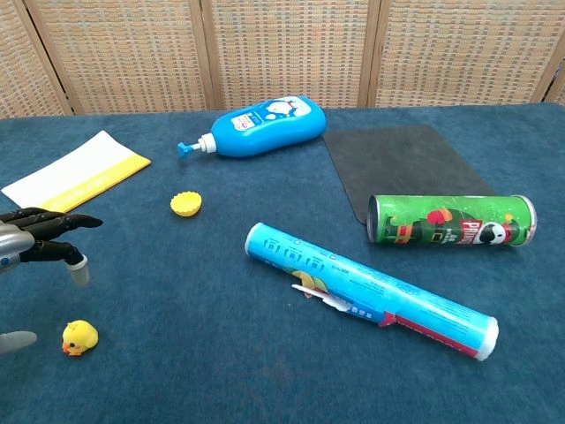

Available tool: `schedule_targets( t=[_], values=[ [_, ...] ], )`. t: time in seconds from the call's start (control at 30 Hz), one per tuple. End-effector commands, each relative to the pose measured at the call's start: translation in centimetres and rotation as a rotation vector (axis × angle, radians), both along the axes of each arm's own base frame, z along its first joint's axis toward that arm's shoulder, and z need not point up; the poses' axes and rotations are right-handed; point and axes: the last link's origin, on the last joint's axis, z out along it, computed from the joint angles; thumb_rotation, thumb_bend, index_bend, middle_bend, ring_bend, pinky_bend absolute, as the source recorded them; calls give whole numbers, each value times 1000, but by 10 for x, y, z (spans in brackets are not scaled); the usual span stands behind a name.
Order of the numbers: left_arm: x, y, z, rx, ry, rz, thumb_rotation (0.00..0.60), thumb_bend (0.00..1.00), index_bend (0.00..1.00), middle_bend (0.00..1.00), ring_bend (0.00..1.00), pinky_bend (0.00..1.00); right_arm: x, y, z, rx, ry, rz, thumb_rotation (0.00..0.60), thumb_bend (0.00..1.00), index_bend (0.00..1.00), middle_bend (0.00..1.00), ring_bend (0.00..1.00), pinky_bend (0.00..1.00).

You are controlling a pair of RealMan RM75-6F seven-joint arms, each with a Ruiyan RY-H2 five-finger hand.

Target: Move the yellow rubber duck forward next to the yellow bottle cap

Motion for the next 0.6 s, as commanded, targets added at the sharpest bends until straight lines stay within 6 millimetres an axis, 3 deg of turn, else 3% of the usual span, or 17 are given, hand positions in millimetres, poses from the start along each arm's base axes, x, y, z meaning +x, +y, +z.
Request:
schedule_targets(
  t=[0.03, 0.6],
  values=[
    [2, 4, -6, -9, 14, -2, 600, 262, 388, 0, 0, 0, 0, 0, 1, -3, -4, 4, 600, 97, 0, 0, 0, 0],
    [3, 9, -14, -23, 63, 10, 600, 291, 426, 0, 0, 0, 0, 0, 0, -2, -11, 4, 600, 98, 0, 0, 0, 0]
  ],
)
